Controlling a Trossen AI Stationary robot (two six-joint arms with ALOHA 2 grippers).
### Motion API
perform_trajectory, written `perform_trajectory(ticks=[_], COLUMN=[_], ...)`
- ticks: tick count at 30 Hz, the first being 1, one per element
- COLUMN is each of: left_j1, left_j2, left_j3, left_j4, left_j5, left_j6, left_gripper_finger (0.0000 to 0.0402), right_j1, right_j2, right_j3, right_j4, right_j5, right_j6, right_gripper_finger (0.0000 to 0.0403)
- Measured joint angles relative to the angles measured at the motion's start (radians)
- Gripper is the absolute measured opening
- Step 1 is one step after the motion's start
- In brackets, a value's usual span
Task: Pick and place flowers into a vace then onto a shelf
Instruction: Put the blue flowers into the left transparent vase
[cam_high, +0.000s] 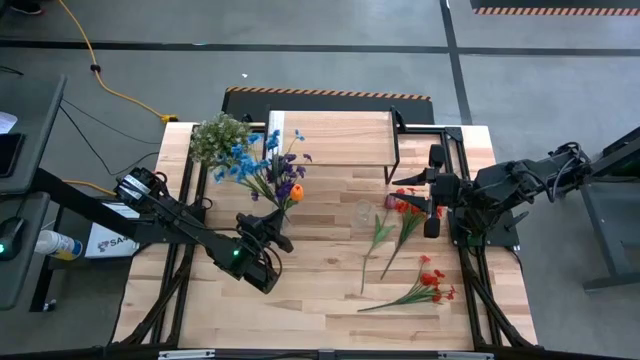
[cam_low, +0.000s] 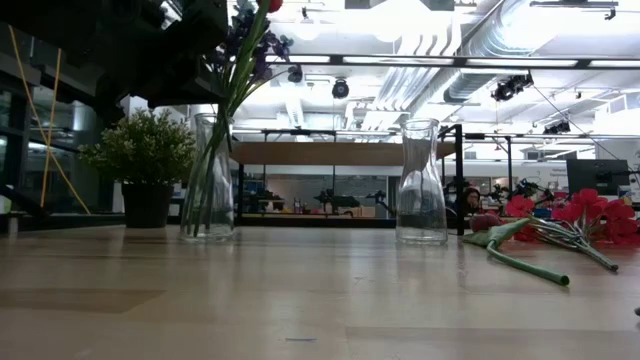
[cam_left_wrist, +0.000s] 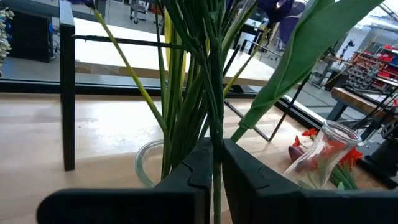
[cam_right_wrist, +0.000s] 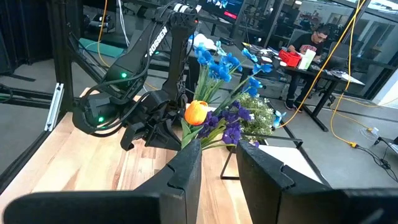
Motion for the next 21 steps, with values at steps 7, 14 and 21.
perform_trajectory(ticks=[7, 14, 21], left_j1=[0.0, 0.0, 0.0], left_j2=[0.0, -0.001, -0.002], left_j3=[0.0, 0.0, 0.001], left_j4=[0.0, 0.0, 0.0], left_j5=[0.0, 0.0, 0.01], left_j6=[0.0, 0.0, 0.0], left_gripper_finger=[0.0063, 0.006, 0.0063], right_j1=[0.0, 0.0, 0.0], right_j2=[0.0, 0.0, 0.0], right_j3=[0.0, 0.0, 0.0], right_j4=[-0.001, -0.029, -0.051], right_j5=[-0.001, -0.001, -0.001], right_j6=[0.0, 0.005, 0.006], right_gripper_finger=[0.0094, 0.0094, 0.0094])
